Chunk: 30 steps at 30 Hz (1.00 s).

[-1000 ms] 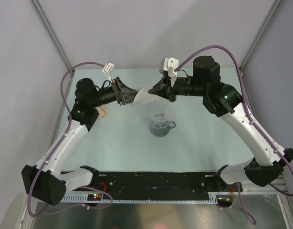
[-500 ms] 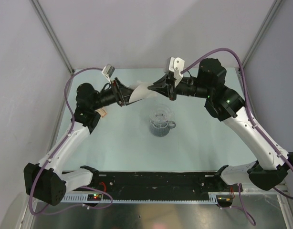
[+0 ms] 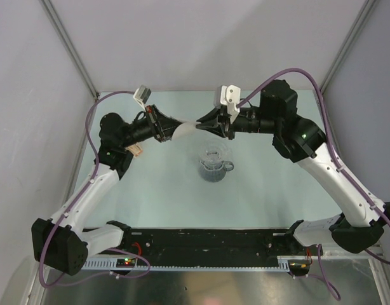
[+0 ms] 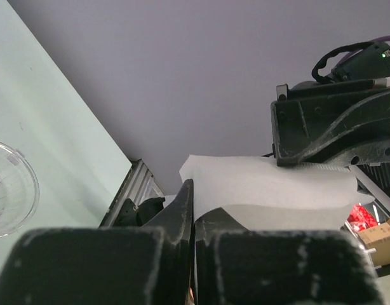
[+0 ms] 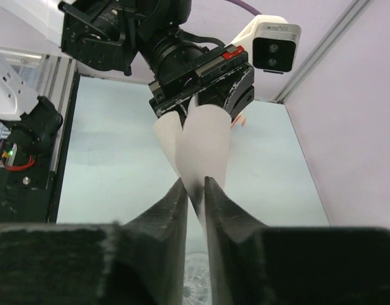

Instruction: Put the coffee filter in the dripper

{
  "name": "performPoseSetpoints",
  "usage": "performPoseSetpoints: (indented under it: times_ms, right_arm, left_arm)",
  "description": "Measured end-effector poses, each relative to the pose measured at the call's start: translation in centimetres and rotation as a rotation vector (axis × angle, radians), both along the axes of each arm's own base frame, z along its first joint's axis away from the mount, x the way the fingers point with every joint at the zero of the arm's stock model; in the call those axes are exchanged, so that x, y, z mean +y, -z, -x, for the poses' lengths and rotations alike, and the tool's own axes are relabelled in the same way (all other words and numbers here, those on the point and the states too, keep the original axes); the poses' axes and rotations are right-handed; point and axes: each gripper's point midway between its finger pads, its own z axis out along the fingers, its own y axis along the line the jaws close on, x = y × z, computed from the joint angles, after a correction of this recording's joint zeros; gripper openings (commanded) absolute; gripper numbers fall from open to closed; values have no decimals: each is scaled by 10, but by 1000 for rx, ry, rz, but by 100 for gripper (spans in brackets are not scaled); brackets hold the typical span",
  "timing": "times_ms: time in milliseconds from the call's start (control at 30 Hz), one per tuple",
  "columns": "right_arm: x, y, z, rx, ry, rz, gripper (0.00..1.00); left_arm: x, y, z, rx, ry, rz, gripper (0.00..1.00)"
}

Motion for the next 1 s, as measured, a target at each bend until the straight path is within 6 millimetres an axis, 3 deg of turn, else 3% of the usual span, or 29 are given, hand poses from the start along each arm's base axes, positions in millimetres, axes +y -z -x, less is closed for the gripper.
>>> performPoseSetpoints:
  times_ms: [167,367,667,1000]
  right_arm:
    - [-12,3,-2,29,-6,47,36]
    - [-28,24,-9,83,3,120,32]
    - [-21,43,-12,114,-34,175,2]
    - [-26,46,-24,110,-14,200,0]
  left_arm:
    - [0,-1,3,-6,14,-1,0]
    - [0,-1,5,-10,22,-2,0]
    - [-3,3,4,7,40,-7,0]
    - [-4,5,10,3,77,-17,0]
